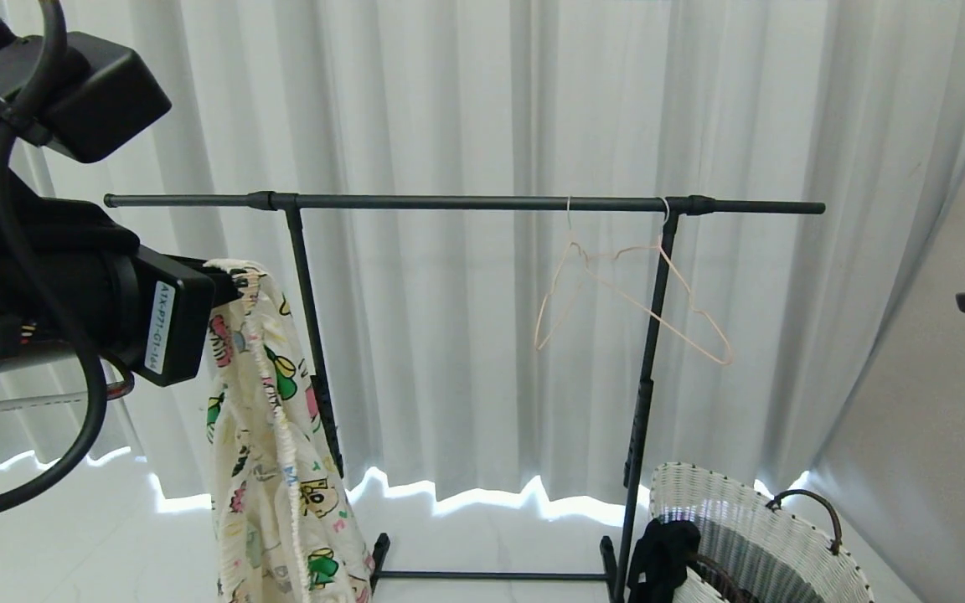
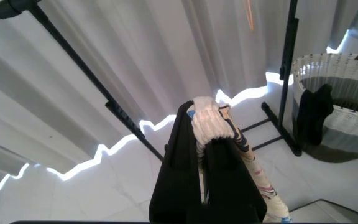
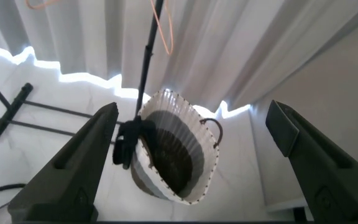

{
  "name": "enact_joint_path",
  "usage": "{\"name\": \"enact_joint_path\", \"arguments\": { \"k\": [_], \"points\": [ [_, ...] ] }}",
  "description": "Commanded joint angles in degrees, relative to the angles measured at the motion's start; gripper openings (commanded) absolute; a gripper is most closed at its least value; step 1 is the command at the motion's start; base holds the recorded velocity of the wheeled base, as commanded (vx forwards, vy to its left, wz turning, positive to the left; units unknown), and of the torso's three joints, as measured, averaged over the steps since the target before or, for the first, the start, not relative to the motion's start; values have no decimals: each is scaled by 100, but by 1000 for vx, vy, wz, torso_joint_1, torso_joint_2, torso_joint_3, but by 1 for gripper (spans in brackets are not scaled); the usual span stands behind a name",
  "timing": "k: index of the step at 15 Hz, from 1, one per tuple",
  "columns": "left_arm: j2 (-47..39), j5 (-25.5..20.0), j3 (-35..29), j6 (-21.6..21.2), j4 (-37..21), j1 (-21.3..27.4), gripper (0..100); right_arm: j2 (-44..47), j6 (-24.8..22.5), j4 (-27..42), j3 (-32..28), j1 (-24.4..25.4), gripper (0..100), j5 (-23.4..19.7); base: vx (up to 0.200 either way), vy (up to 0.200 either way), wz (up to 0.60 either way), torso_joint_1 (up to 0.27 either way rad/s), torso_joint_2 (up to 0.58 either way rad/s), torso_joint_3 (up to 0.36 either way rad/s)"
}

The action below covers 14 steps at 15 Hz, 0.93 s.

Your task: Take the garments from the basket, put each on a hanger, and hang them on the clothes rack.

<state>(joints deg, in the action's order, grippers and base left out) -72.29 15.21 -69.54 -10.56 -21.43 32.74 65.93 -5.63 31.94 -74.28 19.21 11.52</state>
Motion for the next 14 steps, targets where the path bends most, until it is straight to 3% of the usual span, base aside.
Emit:
{"name": "enact_joint_path", "arguments": {
  "k": [1, 4, 14],
  "points": [
    [-4, 61, 1, 1, -1, 4, 0, -10, -8, -179, 177, 4, 100, -53, 0, 0, 0, 41, -71, -46],
    [-4, 96, 1, 45, -1, -5, 0, 8, -34, -821, 484, -5, 100, -352, 133, 0, 0, 5, -15, -3],
    [-4, 96, -16, 27, -1, -14, 0, 316, -17, -847, 502, -313, 100, -695, 200, 0, 0, 5, -2, 1]
  ]
}}
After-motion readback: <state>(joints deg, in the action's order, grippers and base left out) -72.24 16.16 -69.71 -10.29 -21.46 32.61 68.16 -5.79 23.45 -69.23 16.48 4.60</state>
